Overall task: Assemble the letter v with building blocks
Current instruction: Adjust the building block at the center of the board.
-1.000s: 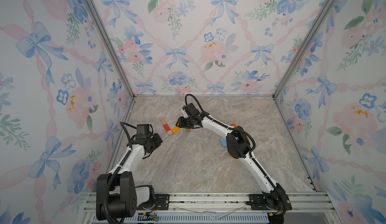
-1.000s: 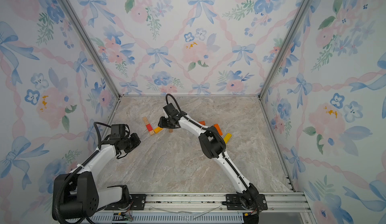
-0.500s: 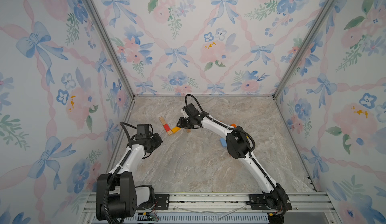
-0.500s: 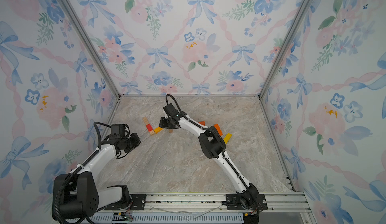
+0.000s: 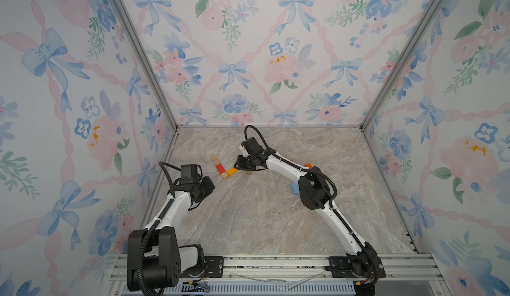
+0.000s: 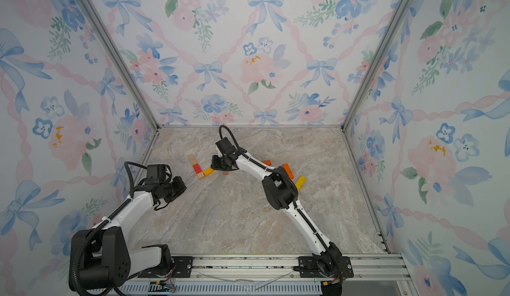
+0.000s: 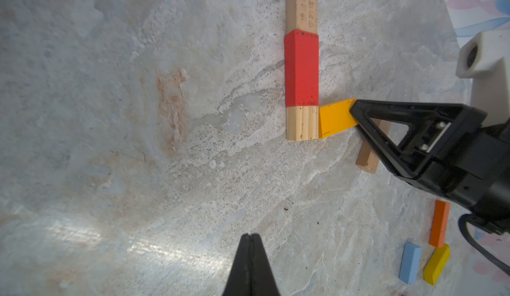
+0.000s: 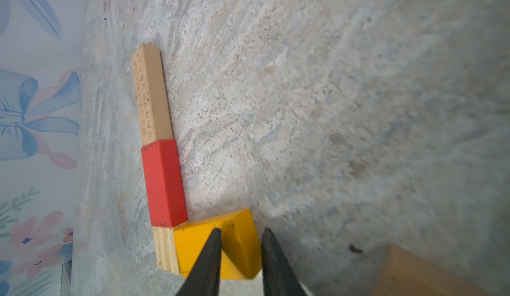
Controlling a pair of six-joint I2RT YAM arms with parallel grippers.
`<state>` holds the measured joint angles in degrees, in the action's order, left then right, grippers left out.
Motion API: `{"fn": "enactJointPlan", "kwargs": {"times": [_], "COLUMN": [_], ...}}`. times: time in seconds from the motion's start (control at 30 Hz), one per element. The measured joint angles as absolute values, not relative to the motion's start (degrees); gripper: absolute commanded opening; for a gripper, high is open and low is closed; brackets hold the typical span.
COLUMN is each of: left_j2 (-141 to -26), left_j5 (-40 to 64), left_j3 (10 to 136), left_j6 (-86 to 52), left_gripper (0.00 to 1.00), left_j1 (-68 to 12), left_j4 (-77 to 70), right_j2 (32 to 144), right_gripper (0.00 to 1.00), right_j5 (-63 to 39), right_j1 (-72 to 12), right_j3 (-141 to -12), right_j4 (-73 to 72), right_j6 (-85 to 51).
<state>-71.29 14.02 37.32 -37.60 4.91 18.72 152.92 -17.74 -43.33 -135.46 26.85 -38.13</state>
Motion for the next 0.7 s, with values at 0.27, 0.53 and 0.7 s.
{"fn": "enactJointPlan", "kwargs": {"times": [0.27, 0.53, 0.7], "left_j2": [-71.29, -71.29, -71.29], "left_j5": [14.04, 14.04, 14.04], "left_j3": [37.28, 37.28, 37.28], "left_j6": [-37.60, -37.60, -37.60], "left_gripper": [0.00, 0.00, 0.00], "left_j1": [4.91, 4.91, 4.91], "left_j4": [18.74, 18.74, 18.74], "right_j2": [152.90, 152.57, 152.38], "right_gripper": [0.23, 0.21, 0.21], "right_j5": [-17.76, -17.74, -17.76], "right_j1": [-43.55, -43.59, -43.59], "right_j3": [-135.39, -134.63, -134.08], "right_j4": [26.39, 25.65, 25.04], "right_j6": [-38.13, -38.13, -38.15]}}
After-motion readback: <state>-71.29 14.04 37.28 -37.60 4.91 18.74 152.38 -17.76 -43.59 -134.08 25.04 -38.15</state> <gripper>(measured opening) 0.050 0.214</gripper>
